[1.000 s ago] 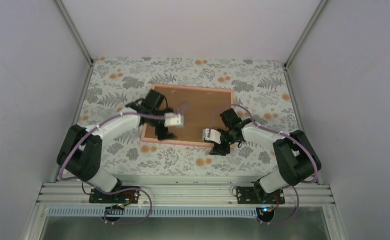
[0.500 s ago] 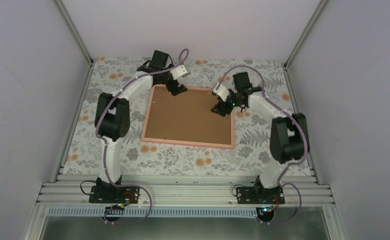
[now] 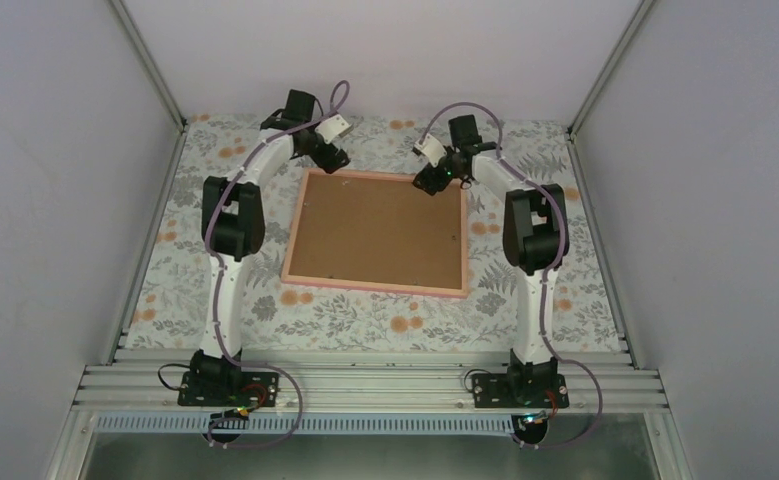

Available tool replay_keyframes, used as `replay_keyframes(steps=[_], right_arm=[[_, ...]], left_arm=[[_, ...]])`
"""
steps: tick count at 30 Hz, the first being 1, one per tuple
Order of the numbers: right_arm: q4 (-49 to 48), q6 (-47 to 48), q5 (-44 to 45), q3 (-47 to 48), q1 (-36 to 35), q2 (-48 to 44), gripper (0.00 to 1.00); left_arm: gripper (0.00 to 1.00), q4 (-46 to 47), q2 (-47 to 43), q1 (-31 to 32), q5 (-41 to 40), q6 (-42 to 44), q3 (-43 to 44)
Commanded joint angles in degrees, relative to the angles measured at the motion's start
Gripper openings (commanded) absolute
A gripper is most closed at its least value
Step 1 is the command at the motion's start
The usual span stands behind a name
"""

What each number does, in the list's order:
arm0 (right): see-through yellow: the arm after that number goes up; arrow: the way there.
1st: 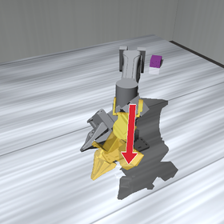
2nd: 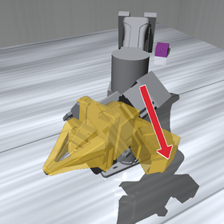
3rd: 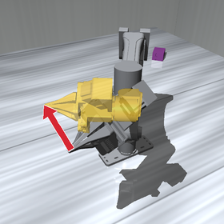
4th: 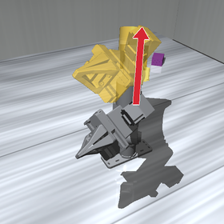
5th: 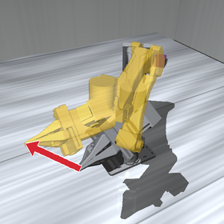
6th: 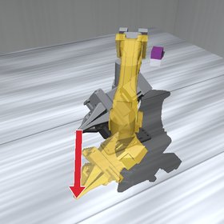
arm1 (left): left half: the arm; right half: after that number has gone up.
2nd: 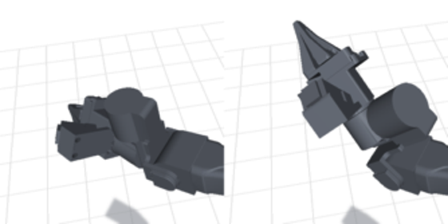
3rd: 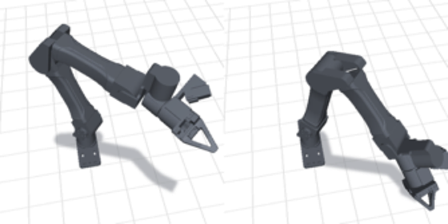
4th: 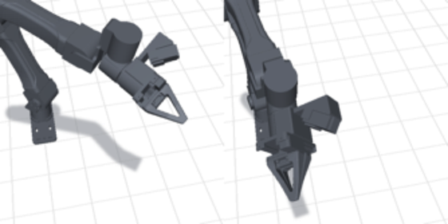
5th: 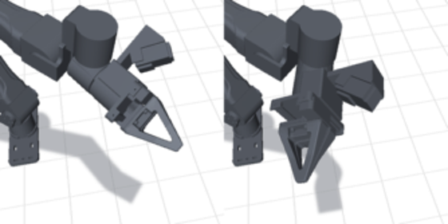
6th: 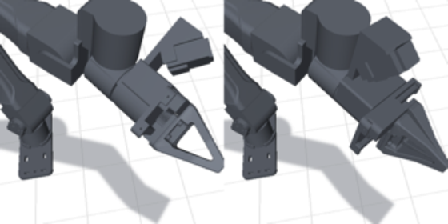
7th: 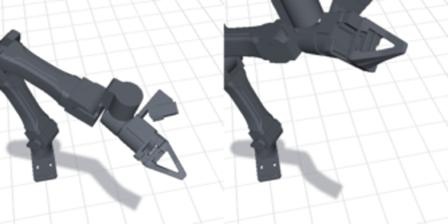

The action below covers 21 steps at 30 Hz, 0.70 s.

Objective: Put the photo into the frame

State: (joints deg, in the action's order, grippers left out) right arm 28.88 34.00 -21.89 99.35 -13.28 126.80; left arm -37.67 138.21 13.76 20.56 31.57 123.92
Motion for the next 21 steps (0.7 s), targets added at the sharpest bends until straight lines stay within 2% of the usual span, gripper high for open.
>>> replay_keyframes(steps=[1,7,13,21], right_arm=[[1.50,-0.90,-1.48,6.49,0.60,3.35,0.78],[3.19,2.18,-6.21,5.58,0.56,4.47,0.77],[4.93,4.02,-5.57,5.24,0.66,6.81,0.74],[5.09,5.31,-4.08,4.07,0.75,7.97,0.70]], left_arm=[[0.85,-6.22,1.28,-1.44,5.90,1.38,0.69],[0.85,-8.27,1.57,-2.31,9.67,7.52,-0.69],[0.84,-12.82,5.42,-2.32,12.06,13.34,3.10],[0.79,-11.74,7.69,-2.30,8.83,17.09,3.91]])
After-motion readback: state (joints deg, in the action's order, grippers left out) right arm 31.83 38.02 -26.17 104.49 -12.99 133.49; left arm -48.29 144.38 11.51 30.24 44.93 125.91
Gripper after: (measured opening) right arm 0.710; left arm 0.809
